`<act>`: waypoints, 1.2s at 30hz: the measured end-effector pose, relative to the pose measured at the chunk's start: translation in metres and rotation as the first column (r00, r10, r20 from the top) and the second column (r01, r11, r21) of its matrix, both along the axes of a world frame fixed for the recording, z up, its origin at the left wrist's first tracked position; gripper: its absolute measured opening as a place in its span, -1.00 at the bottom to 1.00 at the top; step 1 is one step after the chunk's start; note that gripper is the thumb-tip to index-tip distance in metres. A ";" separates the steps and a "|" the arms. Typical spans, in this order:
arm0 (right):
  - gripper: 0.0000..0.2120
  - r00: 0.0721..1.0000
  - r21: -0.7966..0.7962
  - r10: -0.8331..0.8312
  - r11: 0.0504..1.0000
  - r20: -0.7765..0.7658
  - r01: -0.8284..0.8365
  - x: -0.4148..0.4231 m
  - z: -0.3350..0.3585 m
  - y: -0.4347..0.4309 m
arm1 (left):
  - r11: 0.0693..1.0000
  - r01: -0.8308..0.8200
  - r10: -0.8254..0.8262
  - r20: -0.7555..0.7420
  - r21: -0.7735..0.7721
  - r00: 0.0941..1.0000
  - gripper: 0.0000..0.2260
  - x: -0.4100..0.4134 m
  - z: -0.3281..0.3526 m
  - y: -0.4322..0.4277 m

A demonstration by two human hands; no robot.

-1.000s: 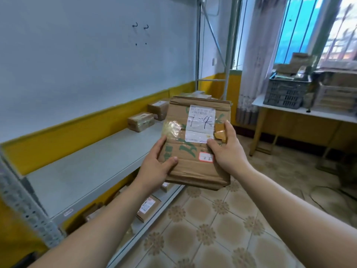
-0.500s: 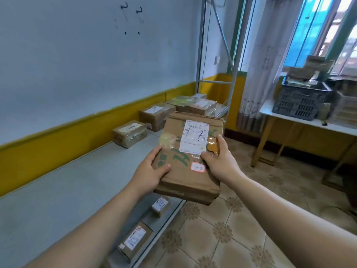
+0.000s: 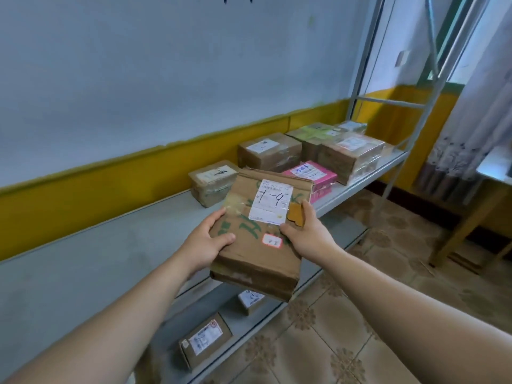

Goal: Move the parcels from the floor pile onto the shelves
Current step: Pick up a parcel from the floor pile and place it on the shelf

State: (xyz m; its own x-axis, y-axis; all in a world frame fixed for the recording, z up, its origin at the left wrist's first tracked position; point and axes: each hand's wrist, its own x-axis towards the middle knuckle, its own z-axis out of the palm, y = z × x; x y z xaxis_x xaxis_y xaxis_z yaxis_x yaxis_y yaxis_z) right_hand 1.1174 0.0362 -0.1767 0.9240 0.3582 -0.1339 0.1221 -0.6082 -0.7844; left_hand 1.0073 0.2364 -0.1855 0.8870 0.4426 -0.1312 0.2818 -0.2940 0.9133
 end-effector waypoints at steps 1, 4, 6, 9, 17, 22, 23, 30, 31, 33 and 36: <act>-0.20 0.999 -0.014 0.038 0.999 0.001 -0.038 0.014 -0.004 0.005 | 1.000 -0.022 0.022 -0.016 0.000 1.000 -0.45 0.008 -0.003 0.003; -0.19 0.989 -0.050 0.146 0.988 -0.025 -0.147 0.047 -0.015 0.021 | 0.996 -0.090 0.090 -0.054 -0.002 0.994 -0.45 0.026 -0.013 0.015; -0.18 0.977 -0.089 0.208 0.973 -0.044 -0.211 0.062 -0.019 0.033 | 0.991 -0.133 0.131 -0.082 -0.018 0.988 -0.46 0.031 -0.019 0.024; -0.19 0.956 -0.102 0.277 0.953 -0.100 -0.286 0.078 -0.029 0.053 | 0.984 -0.171 0.162 -0.135 -0.059 0.978 -0.47 0.038 -0.026 0.042; -0.39 0.955 -0.164 0.295 0.941 -0.026 -0.295 0.124 -0.034 0.096 | 0.985 -0.159 0.145 -0.191 -0.060 0.971 -0.54 0.079 -0.028 0.111; -0.30 0.915 -0.336 0.353 0.901 0.196 -0.275 0.170 -0.028 0.115 | 0.970 -0.136 0.180 -0.218 0.203 0.959 -0.62 0.105 -0.021 0.120; -0.29 0.903 -0.349 0.376 0.891 0.207 -0.291 0.179 -0.026 0.120 | 0.960 -0.133 0.191 -0.225 0.248 0.956 -0.64 0.107 -0.020 0.117; -0.25 0.824 -0.435 0.557 0.770 0.102 -0.467 0.219 -0.029 0.137 | 0.724 -0.275 0.480 -0.177 0.633 0.859 -0.61 0.109 -0.029 0.074; -0.25 0.814 -0.457 0.572 0.755 0.107 -0.470 0.221 -0.029 0.137 | 0.729 -0.254 0.477 -0.207 0.635 0.854 -0.56 0.112 -0.028 0.061; -0.25 0.791 -0.491 0.602 0.726 0.113 -0.482 0.223 -0.027 0.135 | 0.762 -0.183 0.441 -0.291 0.621 0.849 -0.45 0.118 -0.026 0.034; -0.30 0.757 -0.478 0.642 0.705 0.119 -0.523 0.229 -0.024 0.128 | 0.789 -0.128 0.425 -0.384 0.601 0.820 -0.30 0.124 -0.021 0.006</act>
State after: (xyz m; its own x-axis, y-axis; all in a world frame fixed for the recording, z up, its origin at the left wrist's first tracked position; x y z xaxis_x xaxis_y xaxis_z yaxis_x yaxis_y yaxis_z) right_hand 1.3468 0.1643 -0.2003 0.5648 0.8058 -0.1782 0.7172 -0.5860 -0.3771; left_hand 1.1313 0.2422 -0.2062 0.5975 0.7844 -0.1664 0.7783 -0.5174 0.3558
